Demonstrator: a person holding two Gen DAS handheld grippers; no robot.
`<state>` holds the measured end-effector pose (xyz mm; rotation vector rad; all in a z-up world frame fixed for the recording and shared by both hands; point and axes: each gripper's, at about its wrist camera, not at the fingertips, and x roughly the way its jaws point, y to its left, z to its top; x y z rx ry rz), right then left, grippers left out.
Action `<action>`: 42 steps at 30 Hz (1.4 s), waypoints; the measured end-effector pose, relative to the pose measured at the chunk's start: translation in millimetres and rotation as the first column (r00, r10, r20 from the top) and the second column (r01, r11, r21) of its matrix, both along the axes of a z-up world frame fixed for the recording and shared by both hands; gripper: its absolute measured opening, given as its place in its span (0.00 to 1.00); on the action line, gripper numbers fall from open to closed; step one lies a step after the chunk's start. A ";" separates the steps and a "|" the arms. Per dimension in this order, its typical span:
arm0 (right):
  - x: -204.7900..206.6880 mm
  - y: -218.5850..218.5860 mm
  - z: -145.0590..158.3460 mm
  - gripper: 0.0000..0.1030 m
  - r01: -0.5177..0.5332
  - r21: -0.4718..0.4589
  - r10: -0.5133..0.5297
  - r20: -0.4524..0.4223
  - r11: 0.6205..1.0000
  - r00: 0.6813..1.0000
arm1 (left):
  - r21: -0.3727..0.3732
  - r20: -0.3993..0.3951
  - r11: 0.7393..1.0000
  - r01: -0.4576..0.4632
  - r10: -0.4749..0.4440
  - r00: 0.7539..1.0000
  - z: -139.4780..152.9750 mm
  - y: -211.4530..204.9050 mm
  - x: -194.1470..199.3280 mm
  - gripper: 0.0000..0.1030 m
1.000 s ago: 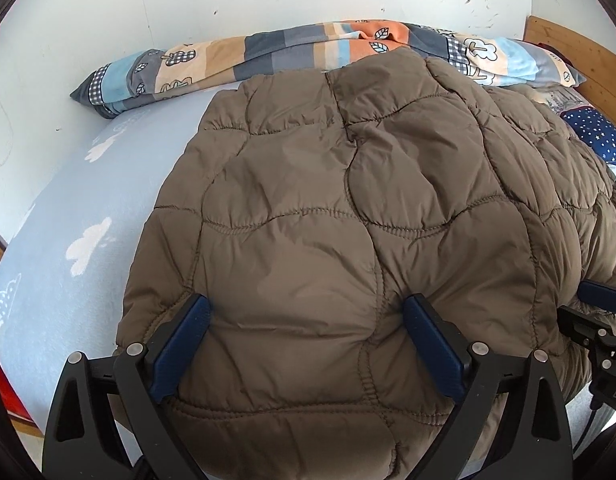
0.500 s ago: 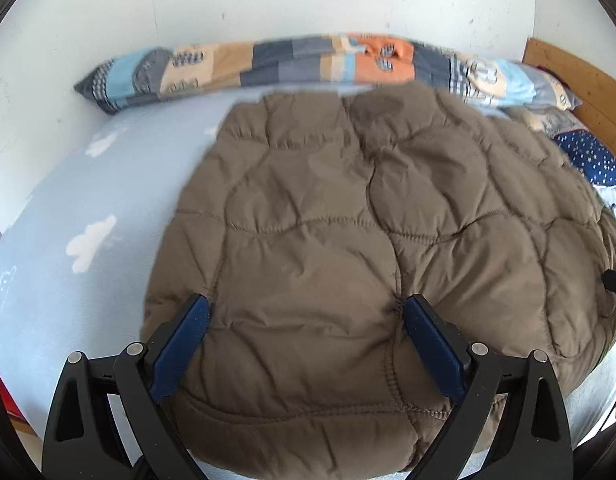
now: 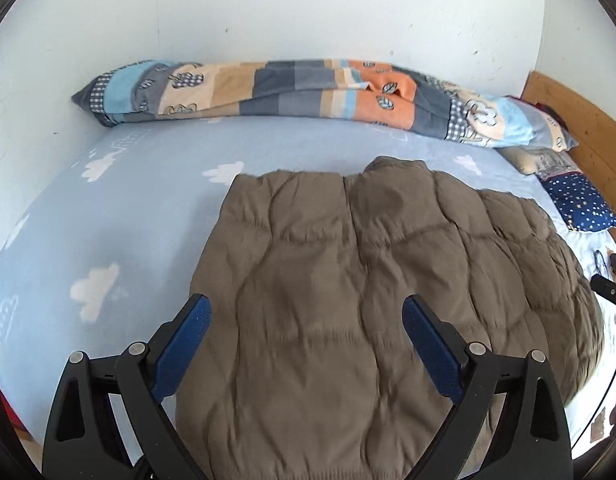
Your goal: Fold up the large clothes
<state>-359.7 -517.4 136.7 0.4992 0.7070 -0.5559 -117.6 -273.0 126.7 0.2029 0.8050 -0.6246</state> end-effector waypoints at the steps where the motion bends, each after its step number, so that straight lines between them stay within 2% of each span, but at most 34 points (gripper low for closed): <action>1: 4.9 -13.8 1.3 0.52 0.014 0.029 -0.014 0.003 0.999 1.000 | 0.011 -0.010 1.000 0.004 -0.004 1.000 1.6 -8.6 10.6 0.94; 5: 17.0 -54.0 5.7 0.53 0.053 0.064 -0.055 0.027 0.997 0.998 | 0.060 -0.039 0.998 0.009 -0.007 0.999 -0.5 -40.0 50.7 0.94; 12: 46.1 -128.2 -2.1 0.53 0.107 0.118 -0.111 0.027 0.987 0.993 | 0.123 -0.162 0.992 -0.029 0.049 0.986 -33.4 -75.6 127.9 0.91; 15: 64.4 -152.8 -13.1 0.53 0.088 0.167 -0.094 0.025 0.982 0.995 | 0.203 -0.176 0.978 -0.038 0.074 0.982 -51.1 -87.9 149.0 0.91; 18: 90.8 -168.4 -33.2 0.50 0.052 0.202 -0.043 -0.051 0.978 0.998 | 0.256 -0.201 0.966 -0.048 0.102 0.974 -68.0 -97.1 166.6 0.91; 22: 106.6 -190.3 -67.8 0.49 0.119 0.254 -0.074 -0.179 0.960 0.981 | 0.276 -0.261 0.960 -0.043 0.118 0.958 -87.5 -103.7 179.3 0.91; 24: 111.0 -193.0 -81.0 0.49 0.129 0.270 -0.069 -0.224 0.954 0.972 | 0.268 -0.275 0.962 -0.051 0.127 0.953 -90.1 -102.5 182.8 0.91; 26: 111.1 -195.3 -81.9 0.50 0.148 0.269 -0.086 -0.230 0.952 0.969 | 0.224 -0.267 0.972 -0.073 0.133 0.955 -79.5 -96.2 182.6 0.91; 28: 108.5 -193.6 -67.6 0.50 0.153 0.244 -0.104 -0.200 0.958 0.974 | 0.147 -0.237 0.986 -0.081 0.115 0.965 -59.0 -85.2 176.9 0.91; 31: 101.0 -182.9 -36.7 0.51 0.128 0.191 -0.108 -0.112 0.973 0.988 | 0.051 -0.190 0.995 -0.089 0.097 0.977 -30.8 -67.4 159.7 0.91; 35: 98.5 -156.3 -1.6 0.53 0.064 0.119 -0.061 -0.030 0.991 0.998 | -0.036 -0.137 0.996 -0.083 0.078 0.988 -0.4 -44.7 127.3 0.91; 38: 101.4 -128.6 11.6 0.53 -0.002 0.089 0.002 -0.002 0.996 1.000 | -0.061 -0.111 0.996 -0.058 0.051 0.993 10.8 -34.4 99.2 0.91; 42: 107.8 -79.4 19.8 0.53 -0.114 0.070 0.114 0.014 0.991 0.993 | -0.049 -0.089 0.999 -0.002 -0.002 0.996 13.1 -19.9 57.7 0.91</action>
